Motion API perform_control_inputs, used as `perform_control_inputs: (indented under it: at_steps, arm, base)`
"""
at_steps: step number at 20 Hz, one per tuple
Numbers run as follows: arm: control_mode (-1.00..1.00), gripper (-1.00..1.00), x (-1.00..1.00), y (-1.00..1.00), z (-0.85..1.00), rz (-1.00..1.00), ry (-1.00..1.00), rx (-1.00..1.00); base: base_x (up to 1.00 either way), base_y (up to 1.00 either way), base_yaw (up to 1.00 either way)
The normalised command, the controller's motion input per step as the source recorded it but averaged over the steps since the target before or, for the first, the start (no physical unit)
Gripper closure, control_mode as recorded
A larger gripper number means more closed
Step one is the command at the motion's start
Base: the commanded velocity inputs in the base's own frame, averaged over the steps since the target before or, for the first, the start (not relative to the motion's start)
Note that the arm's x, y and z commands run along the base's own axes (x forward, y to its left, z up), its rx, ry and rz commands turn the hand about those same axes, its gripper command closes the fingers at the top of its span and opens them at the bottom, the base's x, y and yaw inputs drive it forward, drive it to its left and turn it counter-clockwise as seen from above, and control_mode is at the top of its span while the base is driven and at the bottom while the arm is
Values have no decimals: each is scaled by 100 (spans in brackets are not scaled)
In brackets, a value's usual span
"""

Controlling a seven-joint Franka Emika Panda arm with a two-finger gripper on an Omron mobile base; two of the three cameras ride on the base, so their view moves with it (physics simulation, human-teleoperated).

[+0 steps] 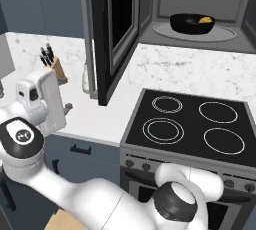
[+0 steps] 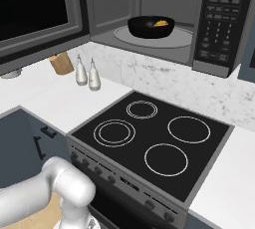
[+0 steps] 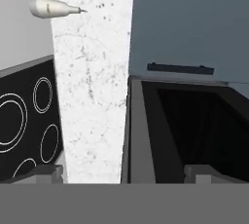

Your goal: Pick the squash from the sink and place it in the bowl. Then pick the bowl and place it in the microwave. Then close the microwave door and press the start button.

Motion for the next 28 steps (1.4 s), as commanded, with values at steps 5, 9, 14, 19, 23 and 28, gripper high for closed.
perform_control_inputs:
  at_steps: [5, 9, 14, 19, 23, 28]
  arm:
    - [-100, -100, 16, -55, 15, -3, -4, 0]
    - [-100, -100, 0, -47, 28, 0, -14, 0]
    - [-100, -100, -5, -65, 34, 0, -17, 0]
    - [-100, -100, -2, -92, 19, 0, -12, 0]
    - [-100, -100, -10, -97, 17, 0, -9, 0]
    - [-100, -100, -27, -98, 26, 0, -10, 1]
  base:
    - [0, 0, 0]
    - [0, 0, 0]
    - [0, 0, 0]
    - [0, 0, 0]
    - [0, 0, 0]
    - [0, 0, 0]
